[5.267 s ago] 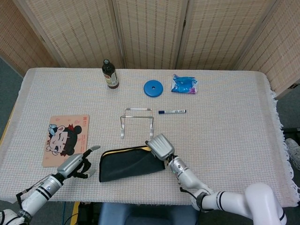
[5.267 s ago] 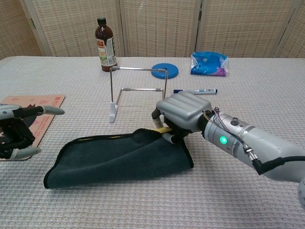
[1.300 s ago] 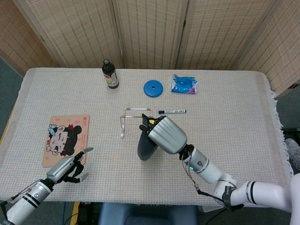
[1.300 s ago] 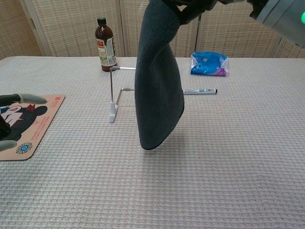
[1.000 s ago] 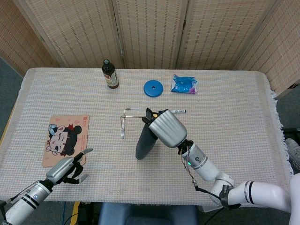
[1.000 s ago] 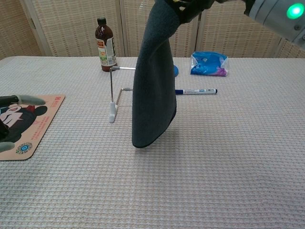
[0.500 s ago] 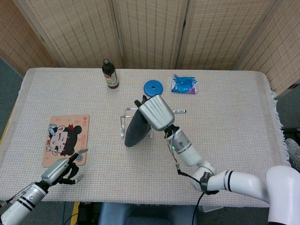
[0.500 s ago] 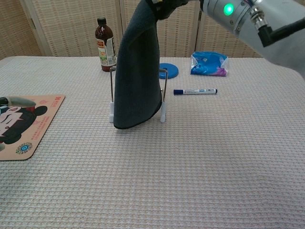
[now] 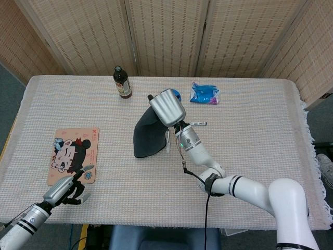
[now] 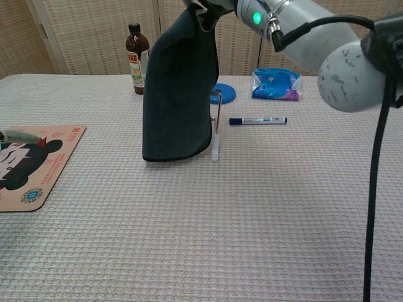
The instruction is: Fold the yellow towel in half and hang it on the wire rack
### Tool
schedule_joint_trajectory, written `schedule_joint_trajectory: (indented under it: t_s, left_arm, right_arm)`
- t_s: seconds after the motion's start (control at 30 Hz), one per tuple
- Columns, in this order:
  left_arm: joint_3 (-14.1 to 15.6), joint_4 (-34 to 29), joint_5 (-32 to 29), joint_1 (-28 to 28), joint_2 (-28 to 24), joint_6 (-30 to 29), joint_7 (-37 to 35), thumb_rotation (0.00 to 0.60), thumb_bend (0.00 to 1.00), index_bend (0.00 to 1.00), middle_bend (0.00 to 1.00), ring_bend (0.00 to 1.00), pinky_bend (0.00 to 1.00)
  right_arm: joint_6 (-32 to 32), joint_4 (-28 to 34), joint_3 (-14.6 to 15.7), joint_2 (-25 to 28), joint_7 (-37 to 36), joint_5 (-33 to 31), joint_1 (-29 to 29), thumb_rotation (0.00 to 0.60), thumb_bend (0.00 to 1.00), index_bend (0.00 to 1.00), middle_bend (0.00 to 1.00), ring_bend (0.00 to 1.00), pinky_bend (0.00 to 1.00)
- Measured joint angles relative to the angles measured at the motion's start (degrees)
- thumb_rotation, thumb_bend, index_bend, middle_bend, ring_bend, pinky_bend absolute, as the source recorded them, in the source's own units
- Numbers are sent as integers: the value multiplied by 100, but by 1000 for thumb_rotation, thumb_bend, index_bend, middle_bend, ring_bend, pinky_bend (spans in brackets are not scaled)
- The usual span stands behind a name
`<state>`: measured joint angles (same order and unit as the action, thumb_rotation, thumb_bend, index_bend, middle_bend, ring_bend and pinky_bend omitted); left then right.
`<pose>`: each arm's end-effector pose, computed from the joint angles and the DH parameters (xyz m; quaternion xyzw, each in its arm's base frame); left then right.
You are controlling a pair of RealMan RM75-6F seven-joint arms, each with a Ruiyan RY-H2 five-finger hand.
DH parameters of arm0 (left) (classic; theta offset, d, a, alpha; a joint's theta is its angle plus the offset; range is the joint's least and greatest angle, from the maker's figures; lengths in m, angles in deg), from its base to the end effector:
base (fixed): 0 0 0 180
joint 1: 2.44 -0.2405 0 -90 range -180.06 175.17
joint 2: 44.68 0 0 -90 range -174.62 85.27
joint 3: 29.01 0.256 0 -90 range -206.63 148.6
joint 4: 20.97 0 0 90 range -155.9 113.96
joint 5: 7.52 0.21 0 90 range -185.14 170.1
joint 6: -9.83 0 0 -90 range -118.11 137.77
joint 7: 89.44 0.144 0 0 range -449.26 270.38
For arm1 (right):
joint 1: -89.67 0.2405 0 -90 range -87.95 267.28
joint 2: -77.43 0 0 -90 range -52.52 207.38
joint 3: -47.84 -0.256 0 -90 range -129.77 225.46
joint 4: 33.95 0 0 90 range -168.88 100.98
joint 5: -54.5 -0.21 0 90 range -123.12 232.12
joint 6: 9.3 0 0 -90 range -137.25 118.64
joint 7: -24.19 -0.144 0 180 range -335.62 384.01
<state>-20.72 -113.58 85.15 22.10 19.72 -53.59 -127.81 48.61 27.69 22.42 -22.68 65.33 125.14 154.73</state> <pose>-0.2722 0.2208 0.0820 -0.6222 -0.6189 -0.3991 0.2658 0.0193 -0.4422 0.0070 0.7221 -0.0460 0.4320 0.5385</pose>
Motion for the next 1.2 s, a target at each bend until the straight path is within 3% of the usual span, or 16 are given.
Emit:
schedule_joint_trajectory:
  t_s: [0.53, 0.77, 0.83, 1.0, 1.07, 1.2]
  left_arm:
    - [-45, 42, -191, -64, 21, 127, 27, 600, 424, 0, 913, 729, 918]
    - [-81, 108, -257, -69, 52, 189, -9, 600, 424, 0, 913, 729, 919]
    - [-89, 130, -268, -68, 65, 214, -21, 600, 424, 0, 913, 729, 919]
    - [-110, 146, -279, -70, 67, 229, -30, 600, 424, 0, 913, 729, 919]
    - [-120, 136, -277, -71, 60, 226, -18, 600, 424, 0, 913, 729, 919]
    - [-135, 95, -269, -69, 44, 226, 12, 600, 423, 0, 913, 729, 919]
  right_arm:
    - [-787, -2970, 158, -1185, -1535, 26, 1006, 600, 503, 802, 898, 995, 1000]
    - [-1136, -3976, 209, -1623, -2017, 32, 1380, 600, 496, 793, 880, 995, 1000]
    - [-1243, -4205, 213, -1728, -2104, 13, 1468, 600, 479, 739, 880, 995, 1000]
    - [-1494, -4559, 183, -1900, -2186, -109, 1611, 600, 371, 222, 863, 986, 1000]
    - [-1536, -4615, 155, -1928, -2216, -169, 1646, 600, 352, 93, 862, 985, 1000]
    - [-1503, -4604, 168, -1891, -2269, -177, 1631, 600, 350, 1, 851, 981, 1000]
